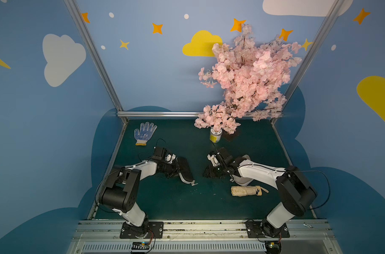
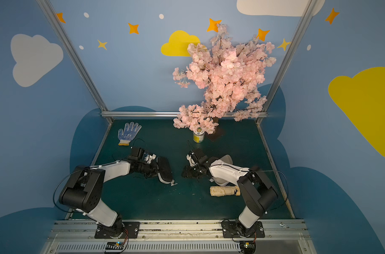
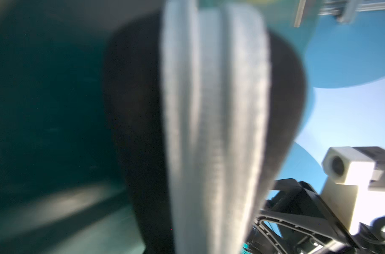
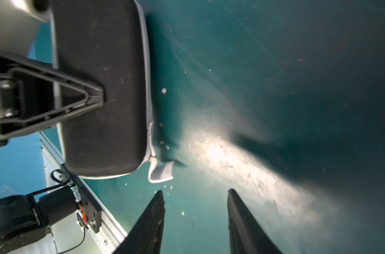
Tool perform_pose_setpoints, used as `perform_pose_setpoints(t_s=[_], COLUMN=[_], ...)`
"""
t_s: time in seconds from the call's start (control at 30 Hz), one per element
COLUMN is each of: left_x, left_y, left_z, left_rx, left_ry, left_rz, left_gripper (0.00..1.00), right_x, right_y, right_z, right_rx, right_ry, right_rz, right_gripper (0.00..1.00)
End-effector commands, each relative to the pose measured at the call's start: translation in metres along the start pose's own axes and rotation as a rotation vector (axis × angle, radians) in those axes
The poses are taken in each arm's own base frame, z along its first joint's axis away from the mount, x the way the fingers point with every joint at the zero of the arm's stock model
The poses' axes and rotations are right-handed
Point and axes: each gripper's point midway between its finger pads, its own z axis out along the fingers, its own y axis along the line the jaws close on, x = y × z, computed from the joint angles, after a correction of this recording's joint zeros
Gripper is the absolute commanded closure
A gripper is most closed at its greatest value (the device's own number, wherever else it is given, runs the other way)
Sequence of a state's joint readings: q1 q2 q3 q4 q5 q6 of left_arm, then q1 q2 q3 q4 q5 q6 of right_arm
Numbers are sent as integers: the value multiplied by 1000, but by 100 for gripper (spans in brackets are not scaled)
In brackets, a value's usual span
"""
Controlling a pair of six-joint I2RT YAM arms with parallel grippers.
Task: Put umbrellas into zippered umbrella sleeves
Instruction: Place the umbrella sleeve at the center of the board.
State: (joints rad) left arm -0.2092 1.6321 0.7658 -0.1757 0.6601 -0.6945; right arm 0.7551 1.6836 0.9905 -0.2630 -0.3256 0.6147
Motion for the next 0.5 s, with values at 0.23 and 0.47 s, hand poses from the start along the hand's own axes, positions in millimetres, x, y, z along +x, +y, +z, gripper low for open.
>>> perform_pose_setpoints(t_s=[0.23,0.47], left_x=[3,-2], left_y=[18,27], left_z=[-47,-99], left_rx=[-192,-332], left_ry=[-61,-197], left_rz=[-19,-18], left_gripper=[17,13], right_x=[-38,-43], right_y=[33,49], right_z=[42,80], right_rx=[-72,-143], right_ry=[36,117], right_rz=[78,133], right_gripper=[39,35])
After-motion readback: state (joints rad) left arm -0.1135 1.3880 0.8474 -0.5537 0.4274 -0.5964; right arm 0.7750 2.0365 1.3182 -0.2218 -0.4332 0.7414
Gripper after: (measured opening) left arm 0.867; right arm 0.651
